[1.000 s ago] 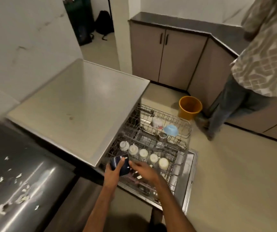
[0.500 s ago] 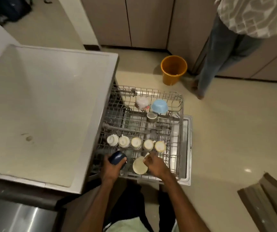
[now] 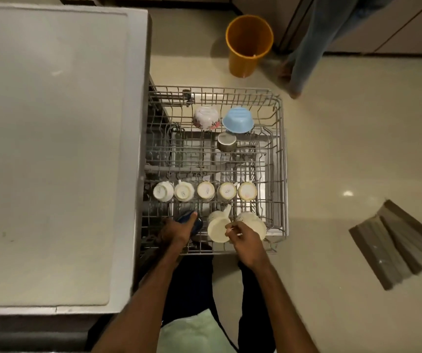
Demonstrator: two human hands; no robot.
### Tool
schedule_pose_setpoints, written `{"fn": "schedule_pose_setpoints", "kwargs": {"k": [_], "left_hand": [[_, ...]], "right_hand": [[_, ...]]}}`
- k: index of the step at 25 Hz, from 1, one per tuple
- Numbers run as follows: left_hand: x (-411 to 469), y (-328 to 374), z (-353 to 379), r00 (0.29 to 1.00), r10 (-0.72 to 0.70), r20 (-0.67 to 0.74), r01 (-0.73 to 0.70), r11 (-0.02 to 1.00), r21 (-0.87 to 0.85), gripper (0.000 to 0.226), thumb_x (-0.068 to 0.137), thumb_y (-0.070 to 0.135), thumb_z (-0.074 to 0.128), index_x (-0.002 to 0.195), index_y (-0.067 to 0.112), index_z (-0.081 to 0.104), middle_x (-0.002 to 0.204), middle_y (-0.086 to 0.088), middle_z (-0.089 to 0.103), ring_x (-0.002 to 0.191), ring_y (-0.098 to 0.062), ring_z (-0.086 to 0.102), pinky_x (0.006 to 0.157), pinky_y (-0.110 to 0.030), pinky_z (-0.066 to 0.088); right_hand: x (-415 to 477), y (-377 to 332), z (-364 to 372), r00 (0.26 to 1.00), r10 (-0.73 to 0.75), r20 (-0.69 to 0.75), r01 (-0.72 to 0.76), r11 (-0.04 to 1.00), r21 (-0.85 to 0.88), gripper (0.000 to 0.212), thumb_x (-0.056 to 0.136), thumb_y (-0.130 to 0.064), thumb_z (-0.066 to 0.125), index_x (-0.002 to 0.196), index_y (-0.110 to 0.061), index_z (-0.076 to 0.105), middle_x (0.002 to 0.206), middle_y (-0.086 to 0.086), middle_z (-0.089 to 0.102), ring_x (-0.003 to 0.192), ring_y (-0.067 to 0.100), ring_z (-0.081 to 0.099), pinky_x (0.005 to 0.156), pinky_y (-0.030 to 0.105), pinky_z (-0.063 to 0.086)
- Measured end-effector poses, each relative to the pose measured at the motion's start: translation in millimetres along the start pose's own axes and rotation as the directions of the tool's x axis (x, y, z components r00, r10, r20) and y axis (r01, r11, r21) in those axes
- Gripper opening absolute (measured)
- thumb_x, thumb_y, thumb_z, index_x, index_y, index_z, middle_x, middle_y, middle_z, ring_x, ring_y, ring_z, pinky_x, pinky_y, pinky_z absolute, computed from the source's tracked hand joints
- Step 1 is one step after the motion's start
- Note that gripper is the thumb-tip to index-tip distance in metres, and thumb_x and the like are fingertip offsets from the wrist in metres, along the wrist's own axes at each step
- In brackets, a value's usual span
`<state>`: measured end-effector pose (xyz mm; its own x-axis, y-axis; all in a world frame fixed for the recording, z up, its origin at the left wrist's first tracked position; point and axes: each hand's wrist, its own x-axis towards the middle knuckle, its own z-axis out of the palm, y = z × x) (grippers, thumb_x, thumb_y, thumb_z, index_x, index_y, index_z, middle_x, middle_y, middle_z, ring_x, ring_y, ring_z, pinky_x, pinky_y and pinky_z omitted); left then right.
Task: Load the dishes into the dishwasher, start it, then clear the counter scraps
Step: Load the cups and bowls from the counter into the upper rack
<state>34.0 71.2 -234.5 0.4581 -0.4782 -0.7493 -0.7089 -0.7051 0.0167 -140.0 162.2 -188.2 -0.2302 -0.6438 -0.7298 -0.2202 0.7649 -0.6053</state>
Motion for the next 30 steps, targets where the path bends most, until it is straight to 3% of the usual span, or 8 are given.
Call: {"fn": "schedule_pose_setpoints", "kwargs": {"k": [8,15,18,20,23,27,30], "left_hand": [[24,8,15,0.996,-0.015,0.091,-0.003,0.981,0.196,0.098,0.078,0.082,0.05,0.132,0.0,0.057,0.133,-0.023,0.057,0.124,-0.038,0.054,0.102,-0.04,0.041],[34,8,20,0.987,0.066,0.146,-0.115,0.925,0.363,0.089,0.086,0.081,0.033,0.121,0.006,0.067,0.125,-0.018,0.064,0.118,-0.034,0.058,0.099,-0.038,0.039],[33,8,21,0.984,0.107,0.14,-0.153,0.914,0.377,0.085,0.088,0.079,0.032,0.122,0.009,0.067,0.13,-0.018,0.061,0.121,-0.035,0.056,0.098,-0.04,0.038],[30,5,17,0.986,0.138,0.093,-0.162,0.923,0.348,0.08,0.091,0.075,0.034,0.117,0.008,0.068,0.123,-0.018,0.065,0.116,-0.034,0.059,0.089,-0.038,0.038],[20,-2,6,0.977,0.214,-0.008,-0.201,0.927,0.316,0.064,0.095,0.064,0.042,0.111,0.006,0.067,0.118,-0.018,0.066,0.11,-0.033,0.062,0.079,-0.035,0.037],[1,-16,-8,0.933,0.355,-0.06,-0.317,0.889,0.329,0.04,0.096,0.044,0.052,0.117,0.01,0.06,0.119,-0.016,0.065,0.111,-0.034,0.061,0.09,-0.039,0.048],[-9,-25,-2,0.823,0.557,0.106,-0.562,0.777,0.282,0.052,0.088,0.037,0.067,0.134,0.018,0.05,0.137,-0.01,0.053,0.122,-0.031,0.052,0.098,-0.04,0.046]], "right_hand": [[16,7,12,0.999,0.036,-0.024,-0.038,0.997,-0.063,0.018,0.098,-0.022,0.057,0.109,-0.011,0.065,0.105,0.008,0.071,0.093,0.025,0.067,0.083,0.036,0.054],[11,20,19,0.999,0.016,-0.029,-0.019,0.994,-0.107,0.018,0.098,-0.022,0.056,0.108,-0.011,0.066,0.099,0.006,0.071,0.086,0.021,0.065,0.072,0.025,0.044],[12,18,20,0.999,-0.018,-0.036,0.013,0.989,-0.146,0.018,0.097,-0.021,0.057,0.107,-0.011,0.067,0.101,0.005,0.071,0.086,0.017,0.062,0.072,0.023,0.04],[12,15,20,0.999,-0.048,-0.019,0.044,0.98,-0.194,0.019,0.097,-0.021,0.056,0.109,-0.011,0.067,0.105,0.008,0.071,0.091,0.021,0.064,0.075,0.026,0.044],[6,10,18,0.995,-0.09,0.034,0.096,0.935,-0.343,0.022,0.098,-0.023,0.054,0.111,-0.01,0.066,0.108,0.012,0.07,0.098,0.028,0.065,0.08,0.034,0.049],[-11,11,9,0.985,-0.119,0.128,0.167,0.855,-0.49,0.022,0.099,-0.023,0.051,0.112,-0.01,0.064,0.112,0.012,0.068,0.101,0.028,0.063,0.081,0.034,0.05],[-10,3,-4,0.967,-0.195,0.162,0.254,0.752,-0.609,0.027,0.1,-0.024,0.049,0.123,-0.013,0.059,0.126,0.008,0.06,0.111,0.026,0.057,0.089,0.035,0.05]]}}
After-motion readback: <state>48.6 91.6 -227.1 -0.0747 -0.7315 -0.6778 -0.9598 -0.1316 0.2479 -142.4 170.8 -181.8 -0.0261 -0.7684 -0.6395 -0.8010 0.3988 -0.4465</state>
